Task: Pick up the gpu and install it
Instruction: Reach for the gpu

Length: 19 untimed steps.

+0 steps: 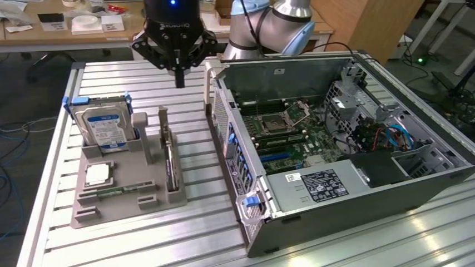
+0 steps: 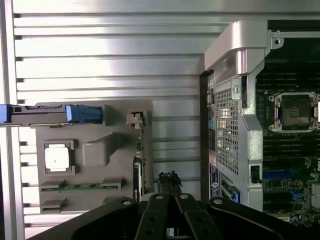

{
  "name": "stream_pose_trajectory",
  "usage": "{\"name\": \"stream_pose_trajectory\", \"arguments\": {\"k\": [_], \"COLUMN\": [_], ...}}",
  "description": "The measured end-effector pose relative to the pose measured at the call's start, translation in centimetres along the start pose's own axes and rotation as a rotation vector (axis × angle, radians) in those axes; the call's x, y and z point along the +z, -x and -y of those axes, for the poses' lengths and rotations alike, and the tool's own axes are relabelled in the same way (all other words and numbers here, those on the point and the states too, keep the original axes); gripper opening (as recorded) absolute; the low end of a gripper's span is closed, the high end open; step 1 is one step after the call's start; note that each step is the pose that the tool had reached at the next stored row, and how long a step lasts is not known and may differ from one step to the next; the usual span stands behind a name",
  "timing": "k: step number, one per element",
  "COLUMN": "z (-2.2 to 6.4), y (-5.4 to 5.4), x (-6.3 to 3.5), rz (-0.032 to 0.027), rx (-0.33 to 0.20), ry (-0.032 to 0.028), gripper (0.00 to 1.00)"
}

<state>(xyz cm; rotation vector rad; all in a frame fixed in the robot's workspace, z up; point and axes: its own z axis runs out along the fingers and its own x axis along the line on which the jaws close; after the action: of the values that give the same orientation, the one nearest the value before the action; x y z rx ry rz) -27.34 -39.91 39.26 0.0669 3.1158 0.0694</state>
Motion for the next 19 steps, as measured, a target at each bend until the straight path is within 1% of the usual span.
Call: {"name": "stream_pose_trajectory", "arguments": {"k": [4,8,19], "z": [0.04,0.16,1.15], "y": [-1.0,-1.7,-3.2], "x": [-0.02,-0.04,-0.11], "rz": [-0.0005,-0.0011,-0.0024], "rx": [-0.01,-0.024,-0.054], "ry": [0.0003,0.0006,0.0013], "gripper": [0.11,0.11,0.11]}}
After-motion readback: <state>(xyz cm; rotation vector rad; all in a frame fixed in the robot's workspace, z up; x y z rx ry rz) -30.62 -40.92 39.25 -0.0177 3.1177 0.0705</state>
